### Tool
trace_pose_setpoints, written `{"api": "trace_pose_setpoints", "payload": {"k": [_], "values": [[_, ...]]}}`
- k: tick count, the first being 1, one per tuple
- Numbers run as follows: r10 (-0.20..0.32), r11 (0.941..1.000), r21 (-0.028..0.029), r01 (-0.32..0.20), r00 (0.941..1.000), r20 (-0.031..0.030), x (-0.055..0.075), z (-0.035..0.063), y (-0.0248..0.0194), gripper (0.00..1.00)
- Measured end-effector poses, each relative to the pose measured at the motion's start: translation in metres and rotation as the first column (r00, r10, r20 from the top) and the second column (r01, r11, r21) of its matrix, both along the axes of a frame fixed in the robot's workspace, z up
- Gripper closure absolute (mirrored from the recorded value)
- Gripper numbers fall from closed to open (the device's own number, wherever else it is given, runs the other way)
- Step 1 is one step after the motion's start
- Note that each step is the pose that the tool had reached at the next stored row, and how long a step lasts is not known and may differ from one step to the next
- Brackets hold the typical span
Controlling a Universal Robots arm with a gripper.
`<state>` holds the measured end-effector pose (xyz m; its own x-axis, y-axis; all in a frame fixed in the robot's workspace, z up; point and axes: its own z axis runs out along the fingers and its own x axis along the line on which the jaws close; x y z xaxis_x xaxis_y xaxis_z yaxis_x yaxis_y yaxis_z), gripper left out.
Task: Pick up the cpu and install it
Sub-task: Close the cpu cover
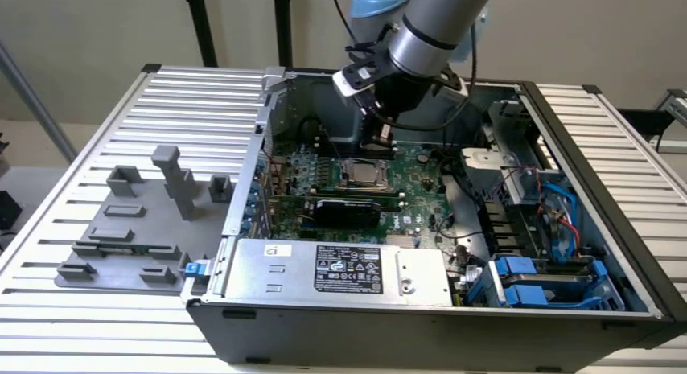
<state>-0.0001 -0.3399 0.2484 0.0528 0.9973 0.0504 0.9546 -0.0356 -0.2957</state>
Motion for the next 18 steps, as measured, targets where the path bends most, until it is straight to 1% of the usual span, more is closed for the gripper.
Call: {"api": "trace_pose_setpoints", "payload": {"k": [1, 2, 6, 11, 15, 18], "values": [[0.000, 1.0000, 0.0000, 0.000, 1.0000, -0.0032, -0.002, -0.0009, 0.0000, 0.89], [0.000, 1.0000, -0.0001, 0.000, 1.0000, -0.0050, -0.004, -0.0023, 0.0000, 0.89], [0.000, 1.0000, -0.0001, 0.000, 1.0000, -0.0058, -0.010, -0.0094, 0.0000, 0.89], [0.000, 1.0000, 0.0001, 0.000, 1.0000, -0.0054, -0.017, -0.0187, 0.0000, 0.89], [0.000, 1.0000, 0.0000, 0.000, 1.0000, -0.0016, -0.018, -0.0258, 0.0000, 0.89], [0.000, 1.0000, 0.0000, 0.000, 1.0000, -0.0004, -0.019, -0.0313, 0.0000, 0.89]]}}
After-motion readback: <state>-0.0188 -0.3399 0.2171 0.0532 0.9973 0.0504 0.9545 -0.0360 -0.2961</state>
